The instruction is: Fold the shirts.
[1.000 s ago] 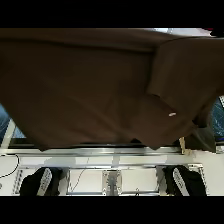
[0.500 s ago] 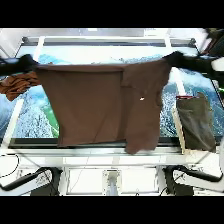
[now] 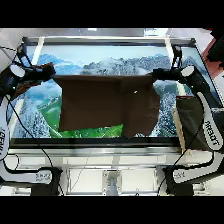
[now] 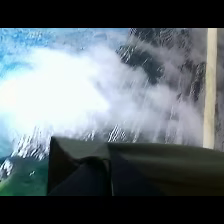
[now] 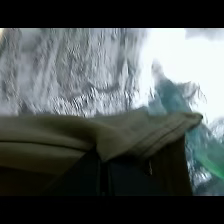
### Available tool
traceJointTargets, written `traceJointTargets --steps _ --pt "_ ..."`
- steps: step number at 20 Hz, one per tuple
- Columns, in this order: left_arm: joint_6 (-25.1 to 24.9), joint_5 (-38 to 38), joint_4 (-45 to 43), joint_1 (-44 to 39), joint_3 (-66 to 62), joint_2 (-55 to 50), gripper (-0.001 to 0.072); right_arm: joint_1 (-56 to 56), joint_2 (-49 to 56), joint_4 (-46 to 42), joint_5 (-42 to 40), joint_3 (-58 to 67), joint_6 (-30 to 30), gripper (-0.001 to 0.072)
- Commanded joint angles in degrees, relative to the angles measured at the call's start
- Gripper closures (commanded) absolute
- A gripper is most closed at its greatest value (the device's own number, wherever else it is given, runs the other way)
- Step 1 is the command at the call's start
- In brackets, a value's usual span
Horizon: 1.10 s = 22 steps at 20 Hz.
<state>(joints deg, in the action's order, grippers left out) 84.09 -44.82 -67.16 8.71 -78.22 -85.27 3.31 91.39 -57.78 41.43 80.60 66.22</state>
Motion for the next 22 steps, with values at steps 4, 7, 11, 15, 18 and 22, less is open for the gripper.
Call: traceJointTargets --steps 4,7,11,15,18,22 --pt "0.6 -9.5 -6.9 -0.2 8.1 -1.3 0.0698 -0.1 0.7 -4.6 5.7 -9.1 -0.1 0.0683" --pt "0.6 -8.8 -6.1 -0.2 10.6 -1.3 0.0697 -0.1 0.7 -4.3 5.7 -12.7 -0.1 0.0683" --pt "0.6 -8.5 -6.1 -0.2 11.1 -1.3 0.0697 -0.1 0.8 -4.3 5.8 -14.6 -0.1 0.0683" --pt "0.5 -8.4 -4.5 -0.2 11.1 -1.3 0.0691 -0.1 1.0 -1.1 6.9 -14.5 0.0 0.066" --pt "0.2 -9.5 -3.1 -0.1 9.7 -1.2 0.0091 0.2 0.8 -0.2 13.9 -13.4 0.0 0.0414" --pt "-0.7 -18.7 -3.7 0.9 2.0 2.3 0.0066 3.2 -4.3 -1.7 26.3 -8.6 0.2 0.0436"
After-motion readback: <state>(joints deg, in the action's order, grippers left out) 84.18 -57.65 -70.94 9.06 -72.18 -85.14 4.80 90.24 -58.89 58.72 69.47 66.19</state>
